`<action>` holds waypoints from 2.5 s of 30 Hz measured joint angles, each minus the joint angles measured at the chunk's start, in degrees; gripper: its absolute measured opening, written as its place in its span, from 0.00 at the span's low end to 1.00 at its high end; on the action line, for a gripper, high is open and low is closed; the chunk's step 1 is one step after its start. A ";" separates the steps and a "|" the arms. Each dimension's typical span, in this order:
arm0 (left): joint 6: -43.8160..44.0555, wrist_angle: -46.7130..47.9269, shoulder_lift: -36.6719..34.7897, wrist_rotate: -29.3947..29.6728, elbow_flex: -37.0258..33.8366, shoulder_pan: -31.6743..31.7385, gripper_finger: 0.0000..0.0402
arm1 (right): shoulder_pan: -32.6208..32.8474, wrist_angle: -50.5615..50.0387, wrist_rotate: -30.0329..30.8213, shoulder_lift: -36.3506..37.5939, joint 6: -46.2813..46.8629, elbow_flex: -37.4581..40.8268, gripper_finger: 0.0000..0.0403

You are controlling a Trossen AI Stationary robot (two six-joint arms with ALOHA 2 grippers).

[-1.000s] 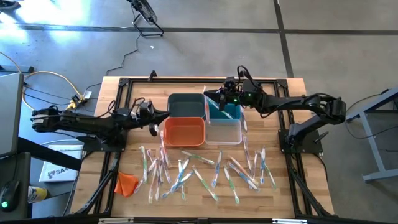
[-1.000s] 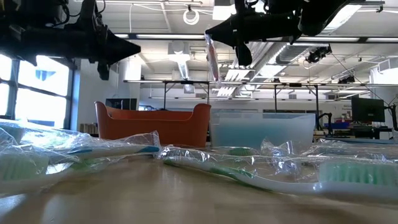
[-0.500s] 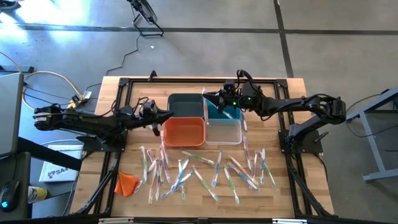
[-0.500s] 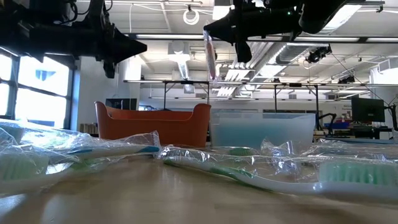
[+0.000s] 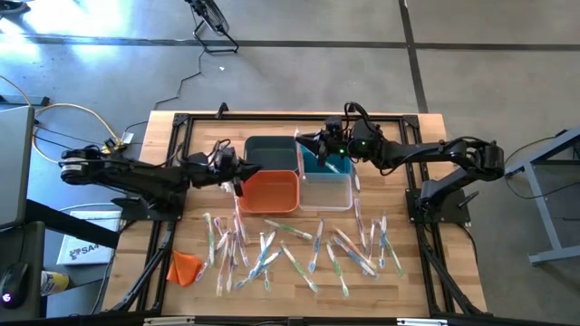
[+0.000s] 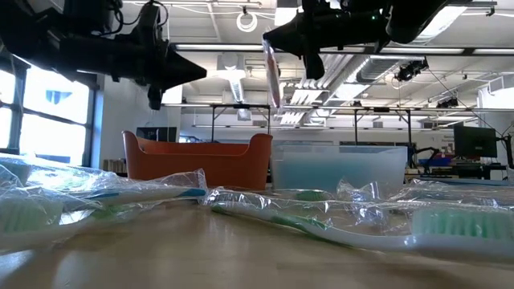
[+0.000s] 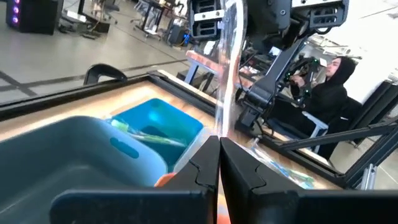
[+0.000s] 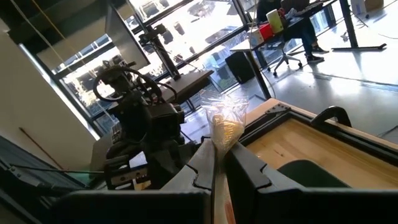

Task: Pick & Place Toothbrushes
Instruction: Put the orange toothbrush into the orange bin

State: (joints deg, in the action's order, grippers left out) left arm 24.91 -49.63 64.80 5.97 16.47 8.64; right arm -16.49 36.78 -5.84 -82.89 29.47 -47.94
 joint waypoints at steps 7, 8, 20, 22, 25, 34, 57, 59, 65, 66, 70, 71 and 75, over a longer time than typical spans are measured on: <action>0.64 -0.06 3.23 -3.77 2.71 0.06 0.02 | 0.00 -0.73 -0.52 0.00 -1.92 0.00 0.03; 0.70 -0.15 3.46 -3.93 2.93 0.26 0.02 | 0.00 -0.85 -0.48 0.00 -1.96 0.00 0.03; -0.61 -0.39 5.75 -13.05 7.01 6.37 0.01 | 0.00 -1.69 -0.29 0.00 -2.80 0.00 0.03; -3.47 -0.02 5.72 -12.43 7.98 6.33 0.01 | 0.00 -2.37 -0.36 0.02 -2.82 0.00 0.03; -7.17 0.75 5.75 -11.17 9.63 6.38 0.01 | 0.00 -2.72 -0.52 0.00 -2.86 0.00 0.03; -9.41 10.57 7.45 -9.87 15.91 6.36 0.17 | 0.00 -2.72 -0.52 0.01 -3.29 0.00 0.03; -7.05 9.90 17.94 -13.12 24.94 6.36 0.35 | 0.11 -3.52 -2.08 0.02 -4.26 0.00 0.03; -6.76 9.99 17.94 -13.12 24.94 6.36 0.35 | 0.11 -3.56 -2.08 0.01 -4.26 0.00 0.03; -6.39 9.84 17.94 -13.10 24.94 6.36 0.35 | 0.11 -3.57 -2.08 0.02 -4.28 0.00 0.03; -6.38 9.65 17.94 -13.12 24.94 6.36 0.35 | 0.11 -3.59 -2.08 0.01 -4.28 0.00 0.03; -6.36 9.01 17.95 -12.95 24.94 6.36 0.34 | 0.13 -3.59 -2.08 0.02 -4.28 0.00 0.03; -6.28 8.95 18.15 -12.93 24.94 6.36 0.34 | 0.25 -3.59 -2.06 0.01 -4.28 0.00 0.03; -4.69 8.62 18.84 -12.97 24.96 6.36 0.34 | 0.65 -3.59 -1.84 0.02 -4.52 0.00 0.03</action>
State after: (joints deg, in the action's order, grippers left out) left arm 20.22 -41.01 83.64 -7.01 41.43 15.00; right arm -15.84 33.19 -7.68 -82.87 24.96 -47.94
